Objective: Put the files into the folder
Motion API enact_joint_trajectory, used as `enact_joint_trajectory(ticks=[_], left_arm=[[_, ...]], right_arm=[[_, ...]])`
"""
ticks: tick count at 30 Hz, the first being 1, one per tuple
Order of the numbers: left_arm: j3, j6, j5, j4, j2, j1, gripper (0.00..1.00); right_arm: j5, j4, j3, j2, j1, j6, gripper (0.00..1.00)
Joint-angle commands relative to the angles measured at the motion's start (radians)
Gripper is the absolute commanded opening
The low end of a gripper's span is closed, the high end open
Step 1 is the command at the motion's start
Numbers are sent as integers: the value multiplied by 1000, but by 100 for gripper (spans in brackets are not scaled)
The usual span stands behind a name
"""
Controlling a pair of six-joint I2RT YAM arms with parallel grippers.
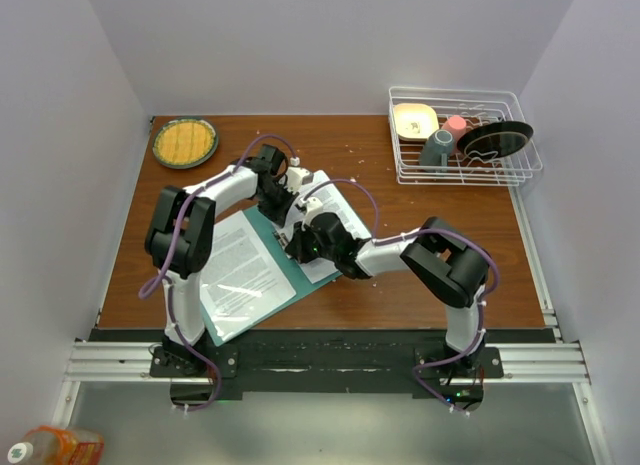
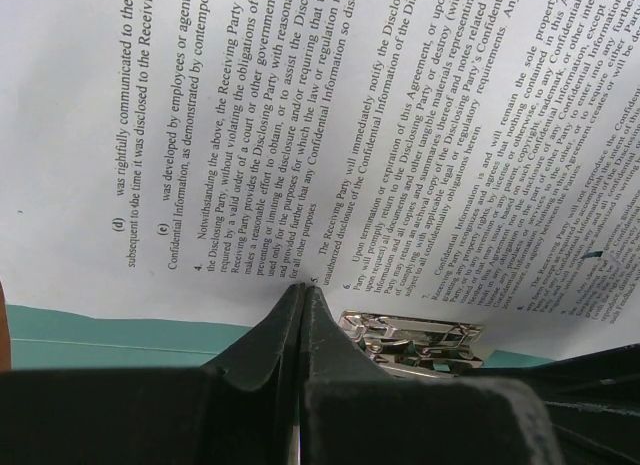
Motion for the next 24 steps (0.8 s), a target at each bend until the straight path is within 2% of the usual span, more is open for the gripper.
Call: enact_joint_trajectory(ticks=[1,24], left_arm=[[8,29,-35,-37,59,12,0],[31,29,-29,-44,88,23,0]], right_arm=[[49,-401,-122,85,27,-21,0],[100,-457,-158,23,90,23,0]])
